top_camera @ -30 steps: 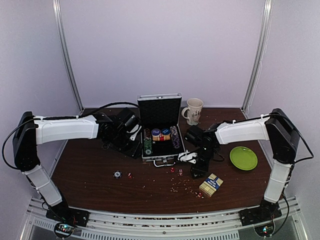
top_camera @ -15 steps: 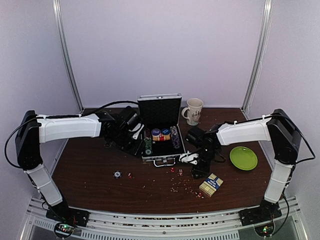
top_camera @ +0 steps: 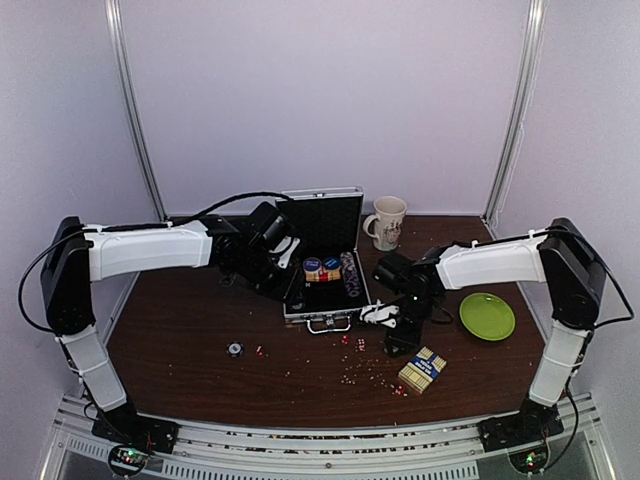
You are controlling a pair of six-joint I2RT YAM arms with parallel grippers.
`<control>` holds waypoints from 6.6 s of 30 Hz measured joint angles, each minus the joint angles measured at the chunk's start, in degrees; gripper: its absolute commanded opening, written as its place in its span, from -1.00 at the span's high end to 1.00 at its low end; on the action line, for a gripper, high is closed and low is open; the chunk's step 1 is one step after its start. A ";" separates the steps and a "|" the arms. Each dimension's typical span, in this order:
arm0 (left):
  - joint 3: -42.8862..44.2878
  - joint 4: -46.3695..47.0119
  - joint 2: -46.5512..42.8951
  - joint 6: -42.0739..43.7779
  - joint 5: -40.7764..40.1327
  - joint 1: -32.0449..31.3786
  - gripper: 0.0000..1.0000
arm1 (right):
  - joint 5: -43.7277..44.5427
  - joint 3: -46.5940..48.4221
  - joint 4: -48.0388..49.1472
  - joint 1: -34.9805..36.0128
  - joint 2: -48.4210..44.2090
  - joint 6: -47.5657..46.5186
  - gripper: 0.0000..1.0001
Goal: Pack up texas hold em set
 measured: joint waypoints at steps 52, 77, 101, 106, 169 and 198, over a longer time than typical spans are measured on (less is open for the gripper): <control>15.50 20.37 17.11 -15.52 39.91 -3.58 0.23 | -4.72 0.02 5.29 0.09 -19.50 1.51 0.44; 8.15 39.34 17.73 -25.97 43.60 -2.71 0.24 | -2.91 -2.40 11.67 0.13 -24.20 3.26 0.44; 7.52 29.81 14.27 -16.57 43.06 -0.37 0.94 | -7.72 -5.90 10.91 -5.57 -27.23 3.45 -0.25; 10.01 8.44 9.42 5.62 30.75 4.09 0.91 | -12.83 -11.37 9.07 -13.25 -30.77 3.56 -0.25; 15.80 -10.34 13.57 36.63 -6.43 1.40 0.02 | -17.53 -15.02 9.53 -16.20 -28.89 4.44 -0.21; 12.59 -4.17 18.29 19.12 -9.60 2.01 0.03 | -17.64 -15.02 9.44 -16.20 -25.79 4.35 -0.21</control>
